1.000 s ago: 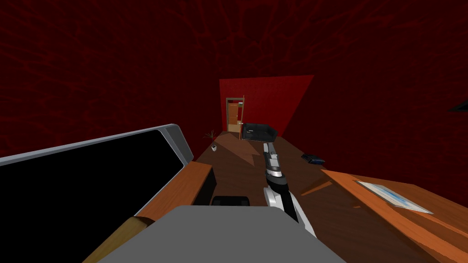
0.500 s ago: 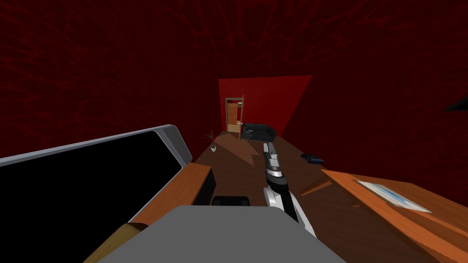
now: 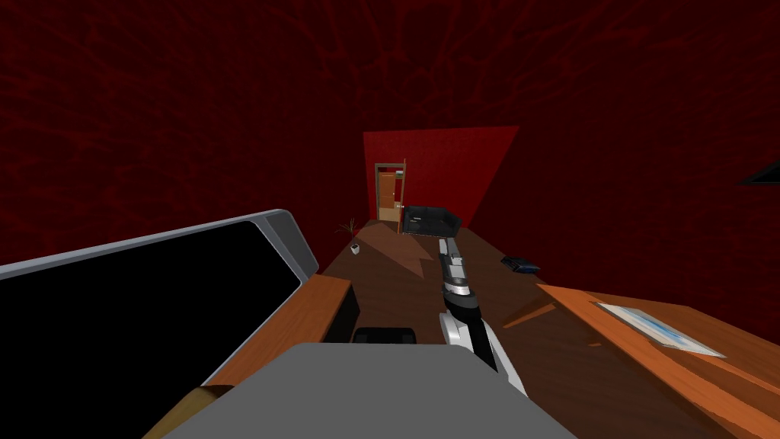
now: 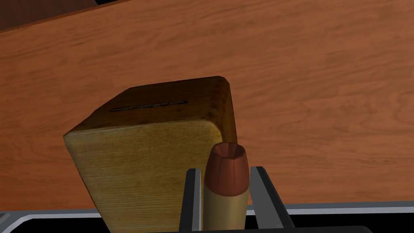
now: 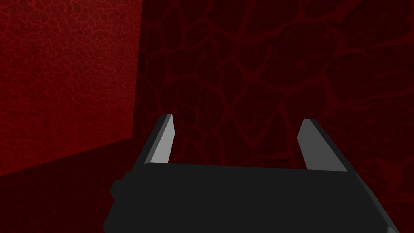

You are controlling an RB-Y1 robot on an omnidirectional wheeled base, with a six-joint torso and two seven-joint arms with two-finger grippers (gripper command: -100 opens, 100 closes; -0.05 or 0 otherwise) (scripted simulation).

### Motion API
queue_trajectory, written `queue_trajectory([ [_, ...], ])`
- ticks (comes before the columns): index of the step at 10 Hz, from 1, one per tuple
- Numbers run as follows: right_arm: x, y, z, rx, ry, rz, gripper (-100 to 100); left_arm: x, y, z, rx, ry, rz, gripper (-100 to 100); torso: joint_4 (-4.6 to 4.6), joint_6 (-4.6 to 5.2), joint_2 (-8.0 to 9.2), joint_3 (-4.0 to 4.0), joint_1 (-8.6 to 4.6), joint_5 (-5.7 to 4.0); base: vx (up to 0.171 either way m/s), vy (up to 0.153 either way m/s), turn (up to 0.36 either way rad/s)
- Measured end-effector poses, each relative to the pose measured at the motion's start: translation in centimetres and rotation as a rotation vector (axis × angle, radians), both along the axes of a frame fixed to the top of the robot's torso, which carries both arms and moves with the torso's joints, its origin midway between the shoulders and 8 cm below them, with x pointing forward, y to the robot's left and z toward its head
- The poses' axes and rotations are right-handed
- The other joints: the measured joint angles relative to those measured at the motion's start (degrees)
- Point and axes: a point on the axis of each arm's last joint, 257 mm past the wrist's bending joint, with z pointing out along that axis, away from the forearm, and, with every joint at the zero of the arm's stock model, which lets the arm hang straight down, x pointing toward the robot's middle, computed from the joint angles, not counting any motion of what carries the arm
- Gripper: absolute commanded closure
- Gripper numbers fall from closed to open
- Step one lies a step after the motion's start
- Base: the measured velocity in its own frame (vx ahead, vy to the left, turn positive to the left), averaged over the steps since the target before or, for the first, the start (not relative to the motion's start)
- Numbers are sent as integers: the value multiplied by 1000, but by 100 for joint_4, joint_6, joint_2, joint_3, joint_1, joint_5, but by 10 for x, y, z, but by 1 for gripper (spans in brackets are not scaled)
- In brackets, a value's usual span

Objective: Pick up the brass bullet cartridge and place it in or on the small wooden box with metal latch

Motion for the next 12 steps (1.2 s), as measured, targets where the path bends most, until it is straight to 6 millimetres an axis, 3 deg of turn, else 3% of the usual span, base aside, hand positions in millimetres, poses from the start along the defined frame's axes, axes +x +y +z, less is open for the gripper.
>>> queue_trajectory([
  [9,0,0,0,0,0,0,0,49,28,29,11,-22,153,100,3,-11,4,3,8,3,40,24,-3],
  [10,0,0,0,0,0,0,0,51,28,30,11,-24,156,-100,4,-15,14,9,2,5,5,3,-2],
  [12,0,0,0,0,0,0,0,51,28,30,11,-25,155,-100,7,-16,26,16,-5,3,0,0,0],
])
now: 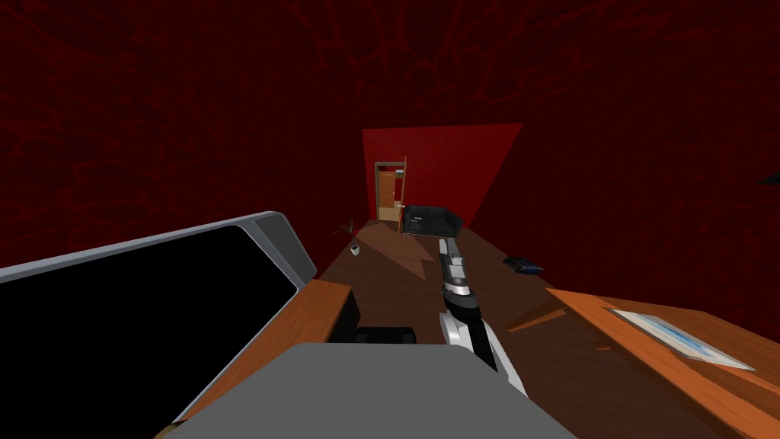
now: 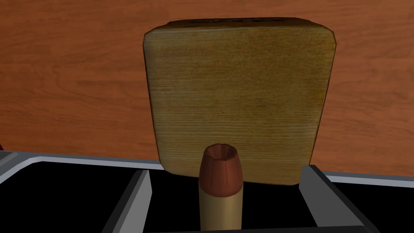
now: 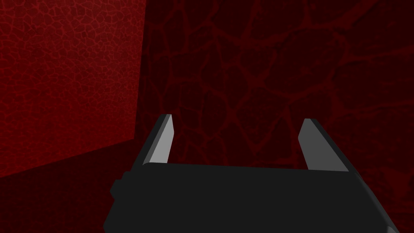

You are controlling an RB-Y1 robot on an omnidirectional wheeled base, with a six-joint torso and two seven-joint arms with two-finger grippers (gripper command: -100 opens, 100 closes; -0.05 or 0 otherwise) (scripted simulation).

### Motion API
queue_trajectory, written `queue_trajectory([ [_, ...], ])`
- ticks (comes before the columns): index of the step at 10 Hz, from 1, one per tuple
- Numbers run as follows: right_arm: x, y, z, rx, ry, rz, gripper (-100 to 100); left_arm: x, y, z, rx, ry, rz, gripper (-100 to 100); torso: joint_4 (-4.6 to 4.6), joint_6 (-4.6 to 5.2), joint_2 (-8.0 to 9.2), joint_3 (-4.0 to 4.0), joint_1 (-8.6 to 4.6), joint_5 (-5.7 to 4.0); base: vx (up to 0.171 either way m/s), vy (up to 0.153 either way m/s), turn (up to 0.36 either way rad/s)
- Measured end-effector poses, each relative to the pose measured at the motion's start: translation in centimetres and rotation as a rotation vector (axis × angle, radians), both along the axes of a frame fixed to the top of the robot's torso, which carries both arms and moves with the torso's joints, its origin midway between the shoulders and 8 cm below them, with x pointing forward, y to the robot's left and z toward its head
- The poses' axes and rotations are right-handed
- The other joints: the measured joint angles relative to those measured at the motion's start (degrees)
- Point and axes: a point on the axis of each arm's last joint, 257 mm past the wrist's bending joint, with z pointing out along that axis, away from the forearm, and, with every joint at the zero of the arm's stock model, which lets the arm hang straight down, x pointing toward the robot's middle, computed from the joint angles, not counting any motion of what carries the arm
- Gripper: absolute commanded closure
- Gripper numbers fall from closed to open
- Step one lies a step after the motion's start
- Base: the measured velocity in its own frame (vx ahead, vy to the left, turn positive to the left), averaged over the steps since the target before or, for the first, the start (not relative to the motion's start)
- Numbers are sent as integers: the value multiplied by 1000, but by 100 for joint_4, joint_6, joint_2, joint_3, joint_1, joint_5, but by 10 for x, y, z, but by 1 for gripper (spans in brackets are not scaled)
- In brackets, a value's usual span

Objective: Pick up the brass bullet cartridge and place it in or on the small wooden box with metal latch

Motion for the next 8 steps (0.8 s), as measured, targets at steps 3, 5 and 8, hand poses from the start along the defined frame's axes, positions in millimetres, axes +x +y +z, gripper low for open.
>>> queue_trajectory([
  [3,0,0,0,0,0,0,0,0,0,0,0,0,0,0,1,0,3,2,-1,0,0,0,0],
  [5,0,0,0,0,0,0,0,2,2,4,1,1,-1,-100,1,0,5,3,-5,-2,-18,-11,23],
  [8,0,0,0,0,0,0,0,16,10,21,4,1,-13,-100,3,0,13,8,-10,-3,-35,-22,24],
])
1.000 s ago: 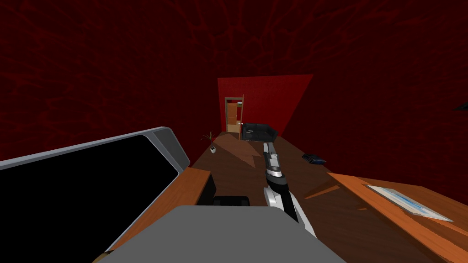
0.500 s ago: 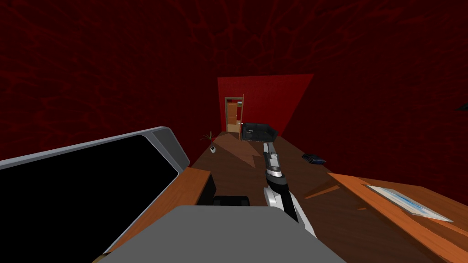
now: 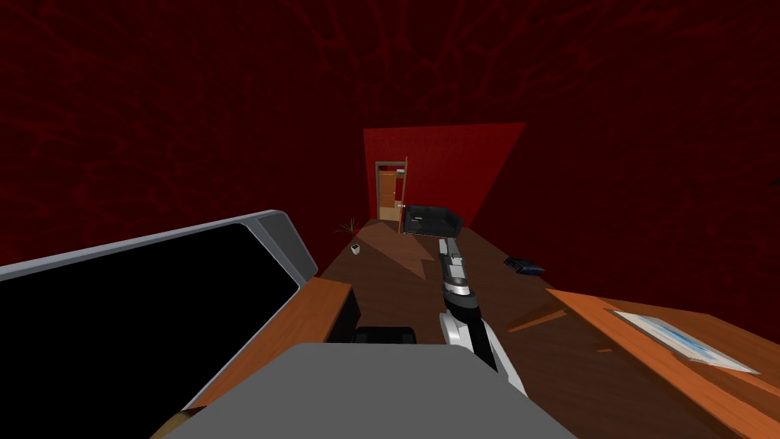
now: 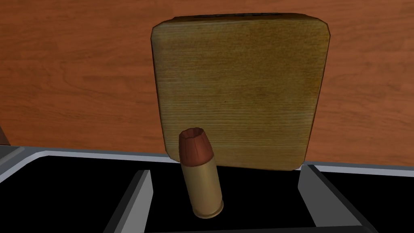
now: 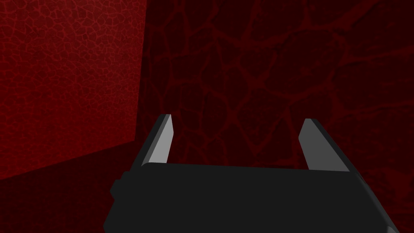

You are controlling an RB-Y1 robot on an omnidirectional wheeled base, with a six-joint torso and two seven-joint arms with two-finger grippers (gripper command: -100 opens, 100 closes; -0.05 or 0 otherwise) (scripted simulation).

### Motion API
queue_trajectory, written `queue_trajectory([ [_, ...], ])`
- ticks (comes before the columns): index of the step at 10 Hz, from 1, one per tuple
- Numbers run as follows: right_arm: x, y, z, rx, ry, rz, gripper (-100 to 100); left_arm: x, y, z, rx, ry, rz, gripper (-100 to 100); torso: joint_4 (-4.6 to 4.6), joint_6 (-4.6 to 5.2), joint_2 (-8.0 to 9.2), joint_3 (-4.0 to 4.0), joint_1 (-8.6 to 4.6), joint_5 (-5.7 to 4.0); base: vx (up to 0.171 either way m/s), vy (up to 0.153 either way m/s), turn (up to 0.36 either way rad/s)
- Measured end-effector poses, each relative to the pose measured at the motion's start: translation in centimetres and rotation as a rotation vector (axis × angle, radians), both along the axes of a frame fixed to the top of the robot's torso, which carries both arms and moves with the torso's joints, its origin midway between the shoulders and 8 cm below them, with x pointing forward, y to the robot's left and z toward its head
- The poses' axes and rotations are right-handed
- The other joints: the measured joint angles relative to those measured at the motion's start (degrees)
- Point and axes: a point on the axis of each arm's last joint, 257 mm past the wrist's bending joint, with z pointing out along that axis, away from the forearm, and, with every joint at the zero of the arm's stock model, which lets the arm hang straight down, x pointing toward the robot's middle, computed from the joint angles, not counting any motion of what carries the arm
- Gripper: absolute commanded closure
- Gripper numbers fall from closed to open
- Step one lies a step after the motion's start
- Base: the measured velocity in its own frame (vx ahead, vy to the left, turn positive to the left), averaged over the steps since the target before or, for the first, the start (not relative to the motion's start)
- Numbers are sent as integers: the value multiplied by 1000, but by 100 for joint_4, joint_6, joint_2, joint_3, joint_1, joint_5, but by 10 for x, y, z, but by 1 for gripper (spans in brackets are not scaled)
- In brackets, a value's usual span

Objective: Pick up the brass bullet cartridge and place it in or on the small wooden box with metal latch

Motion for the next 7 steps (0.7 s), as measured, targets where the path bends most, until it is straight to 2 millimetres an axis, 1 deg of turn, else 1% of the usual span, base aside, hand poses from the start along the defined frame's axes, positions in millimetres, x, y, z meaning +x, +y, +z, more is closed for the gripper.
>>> queue_trajectory([
  [3,0,0,0,0,0,0,0,18,7,18,1,2,-6,-100,0,0,1,1,-2,0,-36,-25,23],
  [7,0,0,0,0,0,0,0,36,12,35,2,4,-15,-100,0,-1,0,0,2,1,-28,-14,13],
])
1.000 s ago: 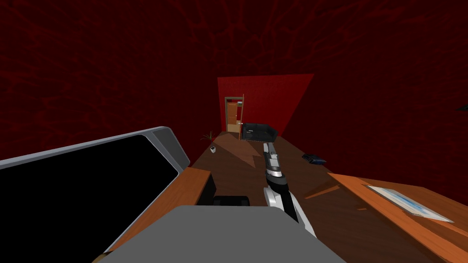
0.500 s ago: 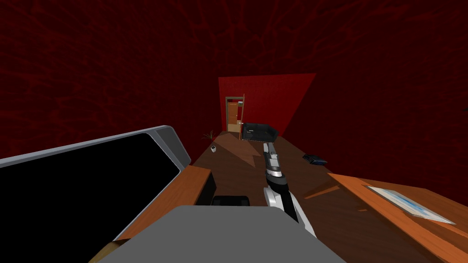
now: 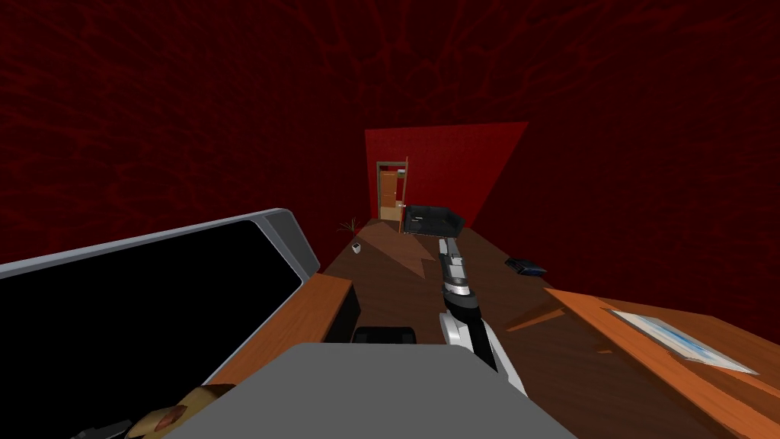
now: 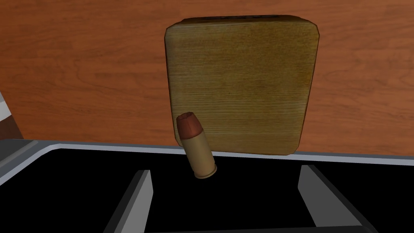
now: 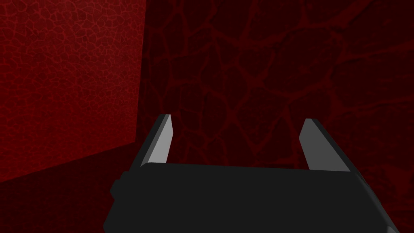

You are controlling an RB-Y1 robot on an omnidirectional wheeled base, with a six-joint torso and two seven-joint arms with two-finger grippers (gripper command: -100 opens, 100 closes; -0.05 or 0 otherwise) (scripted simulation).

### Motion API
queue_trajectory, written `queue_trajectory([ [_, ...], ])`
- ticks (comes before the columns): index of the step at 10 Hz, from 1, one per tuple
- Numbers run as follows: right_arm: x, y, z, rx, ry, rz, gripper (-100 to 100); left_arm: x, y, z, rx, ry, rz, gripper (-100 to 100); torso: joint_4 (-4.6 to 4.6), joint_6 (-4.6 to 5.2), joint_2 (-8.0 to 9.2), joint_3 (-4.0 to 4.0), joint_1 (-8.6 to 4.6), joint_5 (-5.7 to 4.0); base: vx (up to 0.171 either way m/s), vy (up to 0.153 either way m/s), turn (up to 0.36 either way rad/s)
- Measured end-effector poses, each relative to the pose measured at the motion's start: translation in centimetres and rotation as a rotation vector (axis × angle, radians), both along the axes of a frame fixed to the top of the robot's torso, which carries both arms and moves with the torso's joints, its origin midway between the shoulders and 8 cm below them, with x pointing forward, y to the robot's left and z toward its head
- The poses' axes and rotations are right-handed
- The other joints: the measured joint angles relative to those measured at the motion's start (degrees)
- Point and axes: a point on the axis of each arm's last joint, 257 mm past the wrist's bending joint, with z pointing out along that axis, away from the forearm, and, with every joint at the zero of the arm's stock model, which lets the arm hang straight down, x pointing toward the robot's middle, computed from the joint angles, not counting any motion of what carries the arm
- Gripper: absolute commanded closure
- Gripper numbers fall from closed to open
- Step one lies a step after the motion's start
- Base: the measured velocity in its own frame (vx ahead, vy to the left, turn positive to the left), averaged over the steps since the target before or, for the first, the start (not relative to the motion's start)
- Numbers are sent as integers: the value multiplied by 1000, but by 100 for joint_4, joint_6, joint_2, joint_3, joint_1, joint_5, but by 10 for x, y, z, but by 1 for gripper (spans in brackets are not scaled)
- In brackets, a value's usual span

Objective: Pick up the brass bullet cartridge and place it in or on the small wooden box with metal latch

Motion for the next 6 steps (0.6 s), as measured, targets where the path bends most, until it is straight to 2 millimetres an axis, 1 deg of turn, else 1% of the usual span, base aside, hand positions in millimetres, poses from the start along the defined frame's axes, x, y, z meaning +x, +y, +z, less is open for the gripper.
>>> queue_trajectory([
  [1,0,0,0,0,0,0,0,0,0,0,-1,-1,0,0,-1,-1,-5,-3,4,1,0,0,0],
  [6,0,0,0,0,0,0,0,0,0,0,-1,-1,0,0,-2,0,-10,-6,7,2,0,0,0],
])
